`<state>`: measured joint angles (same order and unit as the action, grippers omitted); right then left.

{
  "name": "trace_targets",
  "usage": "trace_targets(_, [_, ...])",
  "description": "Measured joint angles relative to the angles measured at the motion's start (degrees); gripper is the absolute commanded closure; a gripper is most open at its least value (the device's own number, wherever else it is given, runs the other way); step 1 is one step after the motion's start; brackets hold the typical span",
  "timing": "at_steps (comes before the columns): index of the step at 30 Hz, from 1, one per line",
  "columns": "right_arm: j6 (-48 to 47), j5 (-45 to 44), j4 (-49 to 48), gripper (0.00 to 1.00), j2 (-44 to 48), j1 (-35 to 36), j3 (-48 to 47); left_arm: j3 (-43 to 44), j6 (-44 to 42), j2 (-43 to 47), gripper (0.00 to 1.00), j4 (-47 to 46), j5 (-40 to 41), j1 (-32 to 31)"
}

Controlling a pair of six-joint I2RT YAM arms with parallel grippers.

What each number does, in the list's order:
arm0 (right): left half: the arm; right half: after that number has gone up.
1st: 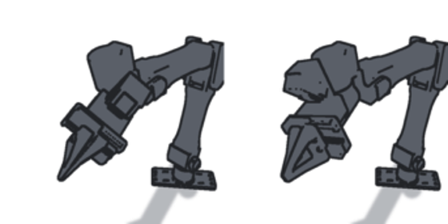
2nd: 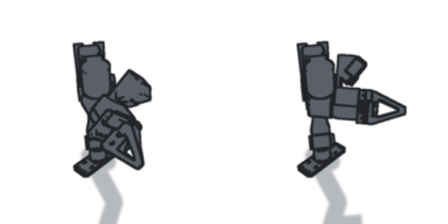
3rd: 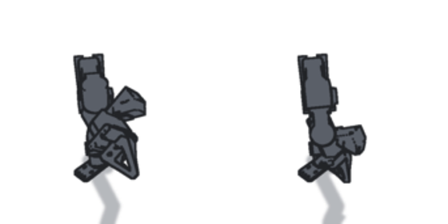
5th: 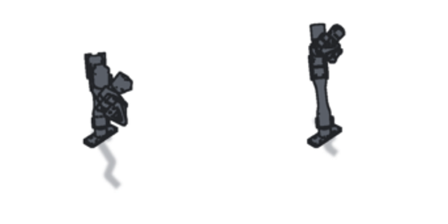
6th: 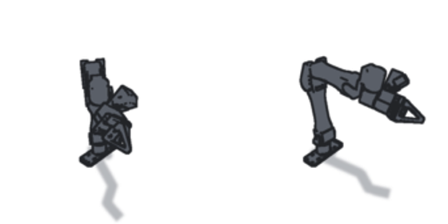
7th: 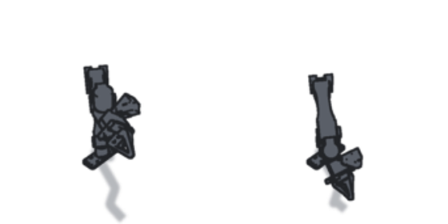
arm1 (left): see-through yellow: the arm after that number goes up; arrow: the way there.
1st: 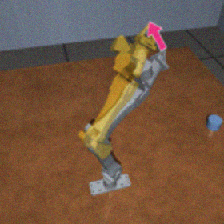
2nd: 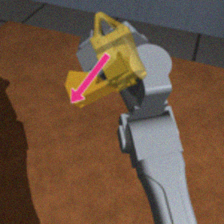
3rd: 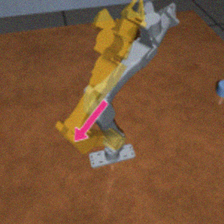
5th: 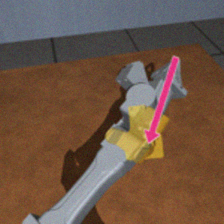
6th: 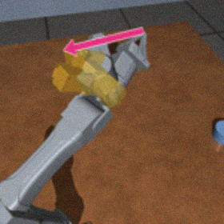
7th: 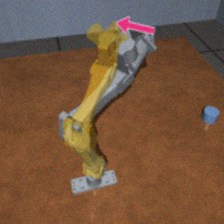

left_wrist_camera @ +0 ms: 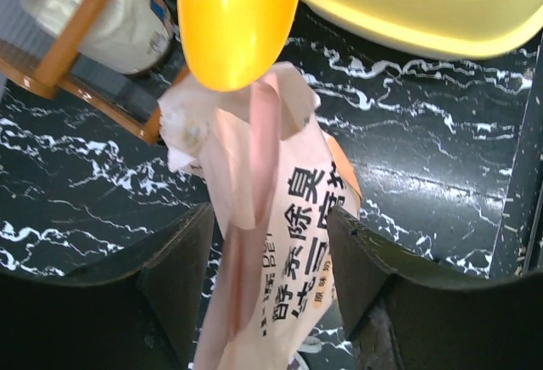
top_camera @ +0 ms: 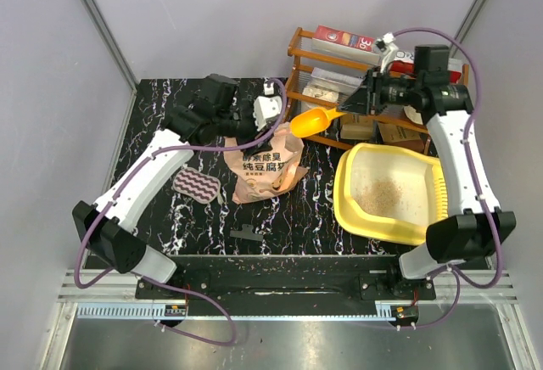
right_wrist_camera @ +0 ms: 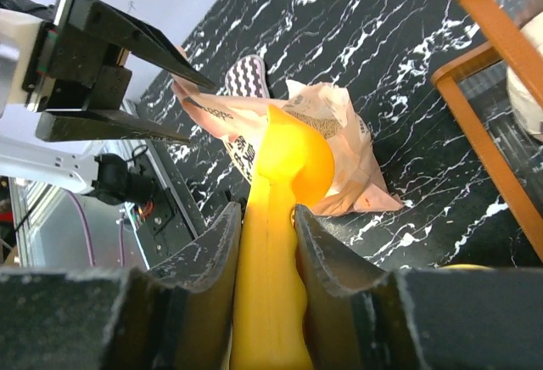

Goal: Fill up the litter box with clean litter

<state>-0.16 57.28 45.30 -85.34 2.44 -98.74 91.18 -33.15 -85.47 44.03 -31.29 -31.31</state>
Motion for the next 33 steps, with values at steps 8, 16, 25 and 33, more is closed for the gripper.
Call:
trace_targets(8, [-9.90,-9.55,5.84,1.00,-8.94,9.70,-1.44,-2.51,-4.55,-1.90,0.88,2.60,3.58,-0.20])
trace_targets(16, [-12.63,-22.69,7.74,1.00,-12.17,20.76,-7.04,-2.47,-6.03,-3.17,1.00,4.31,2.60,-0.20])
trace_targets(25, [-1.70,-35.50,6.54,1.00,-12.48,25.79,-3.63,-2.43,-1.97,-2.86,1.00,4.35,1.53,-0.04])
trace_targets(33, [5.79,-40.19,4.74,1.00,-16.44,26.23,-2.34,-3.13,2.71,-1.07,1.00,2.36,2.19,-0.02])
